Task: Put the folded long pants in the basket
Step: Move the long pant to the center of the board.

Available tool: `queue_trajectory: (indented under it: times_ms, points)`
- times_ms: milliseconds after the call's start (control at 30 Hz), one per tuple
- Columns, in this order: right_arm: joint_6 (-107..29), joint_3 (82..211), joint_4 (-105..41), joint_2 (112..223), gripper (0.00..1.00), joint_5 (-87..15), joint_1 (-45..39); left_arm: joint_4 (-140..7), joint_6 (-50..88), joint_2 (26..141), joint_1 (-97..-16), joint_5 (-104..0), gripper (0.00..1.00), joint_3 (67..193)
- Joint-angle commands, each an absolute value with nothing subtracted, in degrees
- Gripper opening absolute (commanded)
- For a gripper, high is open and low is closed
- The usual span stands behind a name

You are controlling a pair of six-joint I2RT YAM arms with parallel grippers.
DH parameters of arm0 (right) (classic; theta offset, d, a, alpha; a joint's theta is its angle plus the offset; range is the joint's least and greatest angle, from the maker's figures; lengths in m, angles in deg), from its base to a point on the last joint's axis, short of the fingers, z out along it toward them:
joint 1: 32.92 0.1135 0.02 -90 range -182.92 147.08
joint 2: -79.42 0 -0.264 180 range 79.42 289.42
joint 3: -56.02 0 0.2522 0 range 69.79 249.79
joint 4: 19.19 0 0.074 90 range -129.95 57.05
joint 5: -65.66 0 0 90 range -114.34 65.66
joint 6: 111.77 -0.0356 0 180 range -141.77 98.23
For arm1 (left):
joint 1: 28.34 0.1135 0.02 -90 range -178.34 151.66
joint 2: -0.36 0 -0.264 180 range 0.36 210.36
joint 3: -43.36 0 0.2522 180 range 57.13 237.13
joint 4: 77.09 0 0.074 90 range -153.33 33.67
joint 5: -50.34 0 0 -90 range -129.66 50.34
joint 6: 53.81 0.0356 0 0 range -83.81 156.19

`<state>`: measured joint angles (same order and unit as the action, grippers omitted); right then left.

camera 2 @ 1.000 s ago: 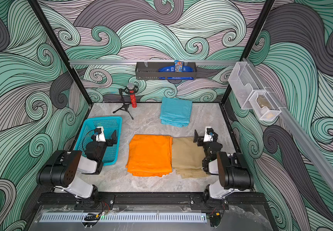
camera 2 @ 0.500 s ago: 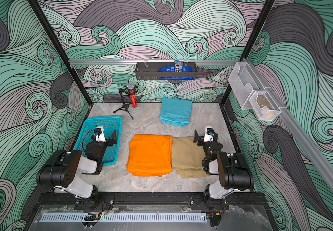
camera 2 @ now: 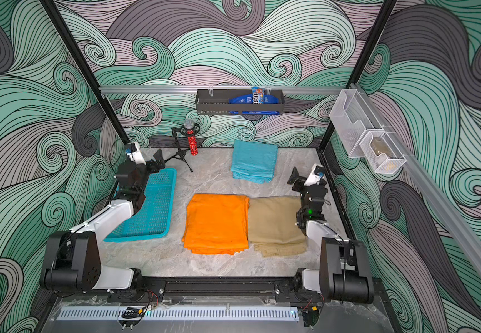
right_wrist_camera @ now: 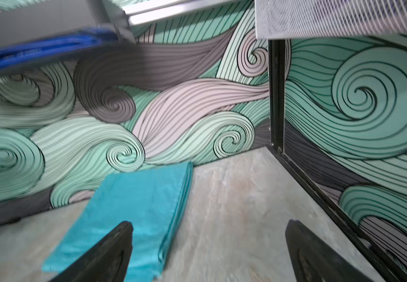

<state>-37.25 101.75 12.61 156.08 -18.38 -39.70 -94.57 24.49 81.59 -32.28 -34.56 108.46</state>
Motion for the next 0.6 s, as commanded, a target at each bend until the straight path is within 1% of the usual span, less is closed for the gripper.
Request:
queue_trajectory:
  times_ms: [0, 33, 100, 133, 200, 300, 367, 567]
  points:
    - [-45.4, 109.0, -3.4, 158.9, 1.00, -25.1, -40.3, -76.6, 19.3, 84.8, -37.6, -36.8, 0.99, 114.4]
    - [-46.3, 111.9, -4.6, 160.8, 0.97, -28.4, -40.3, -75.4, 17.7, 85.3, -39.3, -37.5, 0.98, 115.7]
    - [-49.2, 118.7, -9.5, 165.6, 0.92, -31.7, -40.3, -74.7, 13.8, 86.3, -42.8, -39.6, 0.98, 116.4]
    - [-50.0, 123.2, -12.4, 168.7, 0.88, -33.7, -40.3, -75.3, 11.2, 86.9, -44.5, -41.2, 0.99, 116.1]
    - [-51.1, 129.1, -16.3, 174.3, 0.84, -36.4, -40.2, -77.0, 6.8, 88.2, -47.7, -43.1, 0.98, 114.8]
    - [-51.7, 137.5, -22.0, 183.1, 0.81, -39.9, -40.0, -81.9, 3.0, 90.9, -52.0, -44.7, 0.99, 112.9]
    - [-51.9, 142.7, -25.5, 188.8, 0.77, -42.0, -40.0, -82.0, 2.6, 93.8, -54.1, -45.4, 0.99, 114.6]
    - [-52.7, 151.5, -30.1, 200.0, 0.76, -44.6, -38.5, -79.2, 0.8, 99.9, -55.7, -50.0, 0.98, 120.3]
